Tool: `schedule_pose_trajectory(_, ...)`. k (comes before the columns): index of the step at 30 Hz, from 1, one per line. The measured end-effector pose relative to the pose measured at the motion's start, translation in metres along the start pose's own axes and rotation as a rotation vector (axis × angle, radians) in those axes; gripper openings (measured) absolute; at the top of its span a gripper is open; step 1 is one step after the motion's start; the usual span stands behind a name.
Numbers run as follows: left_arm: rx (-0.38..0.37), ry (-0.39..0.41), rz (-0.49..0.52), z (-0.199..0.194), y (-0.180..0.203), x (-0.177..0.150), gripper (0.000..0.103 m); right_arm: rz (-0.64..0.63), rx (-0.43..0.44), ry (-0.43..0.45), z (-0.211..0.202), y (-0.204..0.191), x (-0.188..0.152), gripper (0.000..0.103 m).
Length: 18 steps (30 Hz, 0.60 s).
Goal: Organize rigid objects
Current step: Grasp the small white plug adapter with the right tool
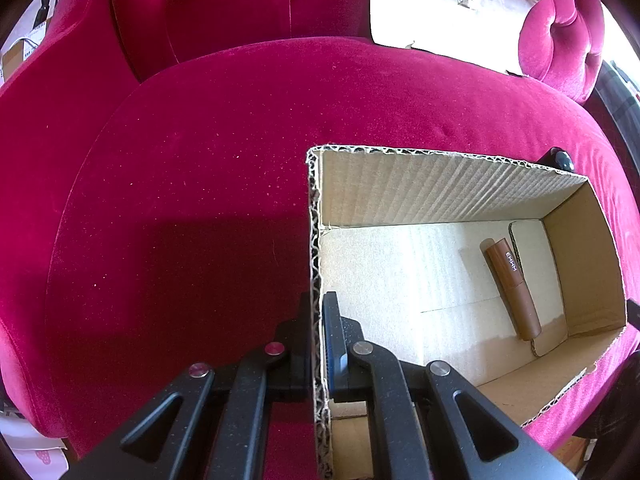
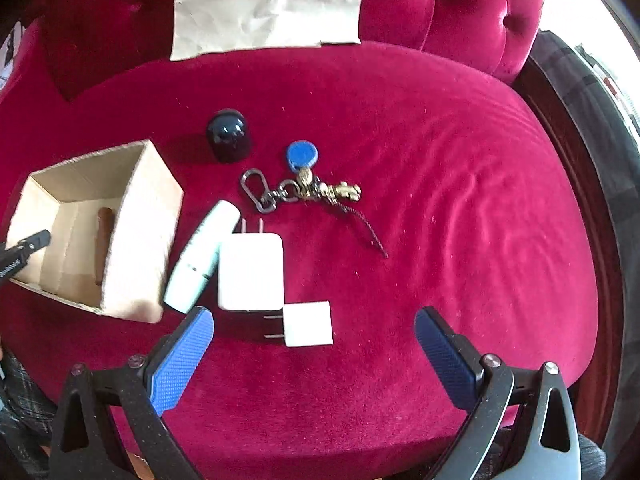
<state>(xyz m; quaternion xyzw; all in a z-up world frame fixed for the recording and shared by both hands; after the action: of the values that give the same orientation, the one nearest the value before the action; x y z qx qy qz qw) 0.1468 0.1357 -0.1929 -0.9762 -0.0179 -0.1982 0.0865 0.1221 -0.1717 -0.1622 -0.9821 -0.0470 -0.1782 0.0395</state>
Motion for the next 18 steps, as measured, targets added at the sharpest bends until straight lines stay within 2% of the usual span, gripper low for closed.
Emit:
schedule_pose_trajectory(11,0.000,0.000,-0.001,0.000,0.000,0.000,0.005,0.033,0.003,-0.100,0.035,0.010,-0.018,0.103)
schedule_pose_trajectory(18,0.000,0.000,-0.002,-0.001,0.000,-0.001,0.005,0.027,0.007,-0.093,0.040,0.009,-0.019,0.103)
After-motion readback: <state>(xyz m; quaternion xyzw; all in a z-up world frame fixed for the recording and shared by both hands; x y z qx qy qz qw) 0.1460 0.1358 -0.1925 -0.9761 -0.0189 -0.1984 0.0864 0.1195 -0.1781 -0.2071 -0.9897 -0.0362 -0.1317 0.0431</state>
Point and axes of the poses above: each gripper's, at about its wrist camera, not at the fingertips, and z roughly the way its jaws point, y to its right, x to its top, the point moved 1 cm from there along z, roughly the way its jaws point, and after that the axes turned 9 degrees about x, right-handed, at the moved point
